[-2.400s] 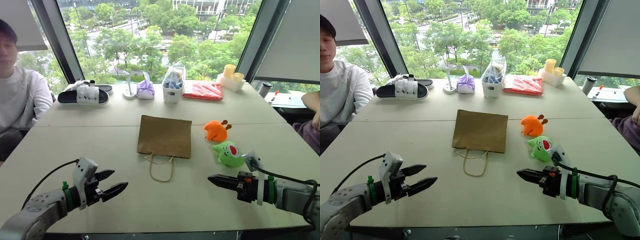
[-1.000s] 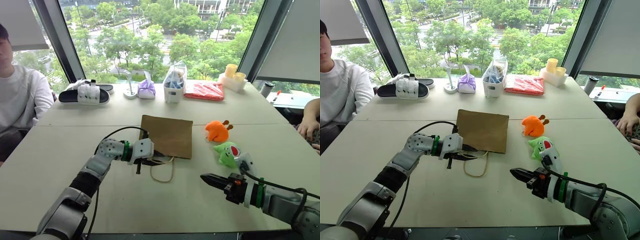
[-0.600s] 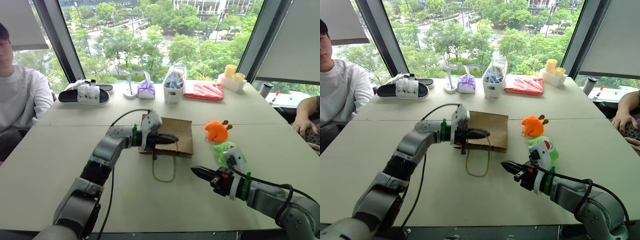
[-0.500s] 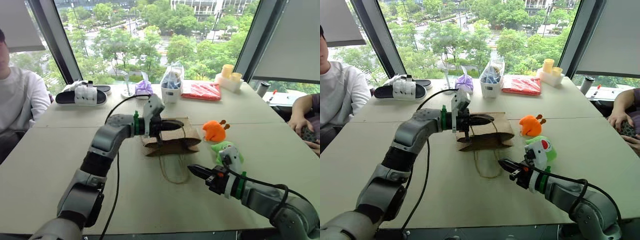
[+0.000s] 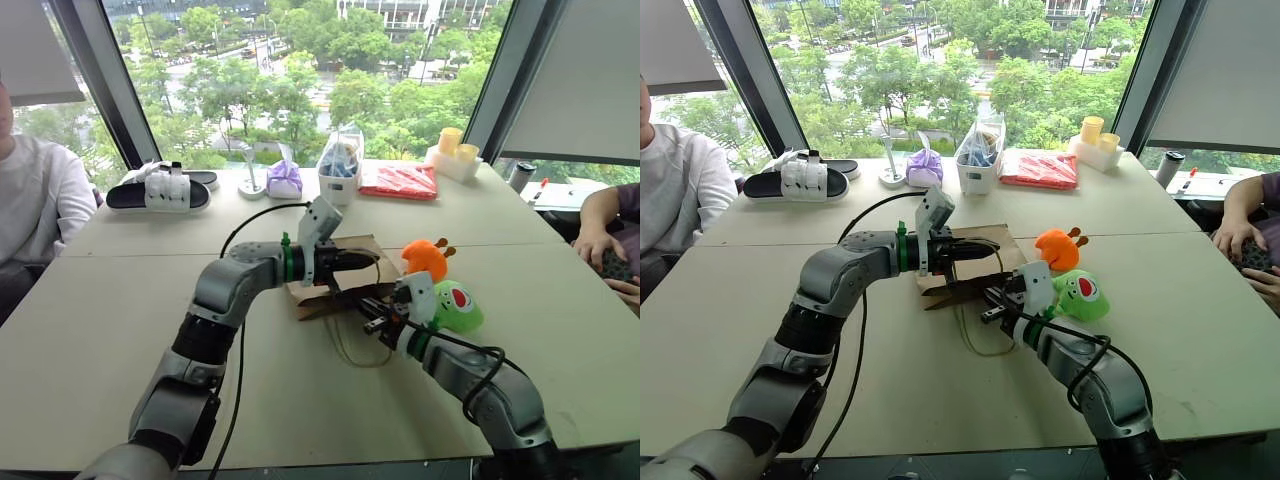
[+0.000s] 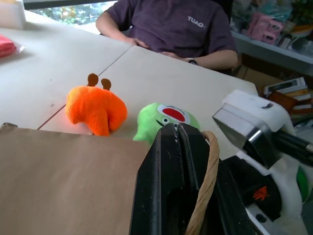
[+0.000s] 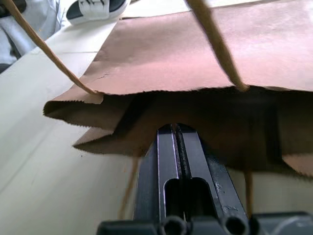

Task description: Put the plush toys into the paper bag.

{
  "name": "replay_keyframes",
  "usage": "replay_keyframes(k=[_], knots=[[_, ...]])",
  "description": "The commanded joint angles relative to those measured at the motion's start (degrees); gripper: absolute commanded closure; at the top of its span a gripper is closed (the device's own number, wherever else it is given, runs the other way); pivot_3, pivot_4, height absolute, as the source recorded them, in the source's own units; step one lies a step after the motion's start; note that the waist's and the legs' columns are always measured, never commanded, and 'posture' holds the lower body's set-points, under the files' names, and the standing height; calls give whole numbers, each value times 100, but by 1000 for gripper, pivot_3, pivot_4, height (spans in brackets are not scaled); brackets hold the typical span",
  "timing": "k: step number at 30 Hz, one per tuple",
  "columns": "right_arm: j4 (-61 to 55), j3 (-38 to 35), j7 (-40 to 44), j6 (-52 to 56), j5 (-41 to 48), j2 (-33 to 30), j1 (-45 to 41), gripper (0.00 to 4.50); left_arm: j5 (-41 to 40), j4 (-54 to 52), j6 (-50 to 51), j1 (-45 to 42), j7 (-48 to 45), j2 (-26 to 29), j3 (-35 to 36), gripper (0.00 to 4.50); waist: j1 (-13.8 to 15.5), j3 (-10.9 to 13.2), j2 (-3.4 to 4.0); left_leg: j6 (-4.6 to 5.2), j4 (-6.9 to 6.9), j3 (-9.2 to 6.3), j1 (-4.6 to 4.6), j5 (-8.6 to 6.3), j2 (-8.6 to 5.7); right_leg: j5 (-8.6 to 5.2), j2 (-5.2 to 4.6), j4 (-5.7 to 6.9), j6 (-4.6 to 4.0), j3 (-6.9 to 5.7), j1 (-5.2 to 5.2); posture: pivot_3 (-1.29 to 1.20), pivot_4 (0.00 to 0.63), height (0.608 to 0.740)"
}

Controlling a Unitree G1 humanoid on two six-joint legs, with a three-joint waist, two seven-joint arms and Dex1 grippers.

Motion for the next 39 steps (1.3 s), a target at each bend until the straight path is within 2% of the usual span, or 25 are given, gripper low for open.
replay_keyframes(k=[1, 6, 11, 16, 25, 36, 39], knots=[[559, 25, 86, -479, -385, 186, -345, 4500, -615, -461, 433, -33, 117, -75, 455, 4459, -4, 0, 0, -1, -1, -1, 0, 0, 0, 0, 0, 1, 0, 2, -2, 0, 150, 740], [1498, 245, 328, -1020, -953, 361, -652, 4500, -1077, -650, 882, -6, 454, -89, 827, 4459, -22, 0, 1, -13, -6, 0, 1, 7, 1, 0, 1, 4, -1, 3, -7, 0, 150, 740], [2015, 472, 467, -1382, -1417, 531, -622, 4500, -1058, -715, 812, 13, 622, -31, 789, 4459, -23, -1, 0, -35, -8, 13, 1, 20, 0, 1, 2, 5, -1, 5, -8, 0, 150, 740], [2178, 594, 514, -1530, -1742, 632, -486, 4500, -1113, -846, 745, -7, 703, -98, 752, 4459, -25, -1, 1, -37, -8, 13, 3, 21, 0, 2, 3, 5, -3, 7, -7, 0, 150, 740], [2201, 556, 544, -1551, -2008, 734, -422, 4500, -1882, -1589, 1106, 56, 602, -189, 736, 4459, -33, -3, 2, -37, -10, 13, 8, 21, 2, 2, 3, 6, -4, 11, -5, 0, 150, 740], [2206, 503, 623, -1495, -2111, 770, -366, 4500, -2273, -1308, 1101, -151, 894, -269, 1018, 4459, -27, -4, 0, -35, -10, 15, 10, 20, 1, 3, 5, 5, -6, 11, -2, 0, 150, 740], [2190, 479, 636, -1538, -2118, 794, -363, 4500, -2049, -1179, 909, -123, 912, -177, 883, 4459, -33, -6, 2, -35, -10, 16, 12, 20, 1, 3, 5, 5, -6, 11, 0, 0, 150, 740]])
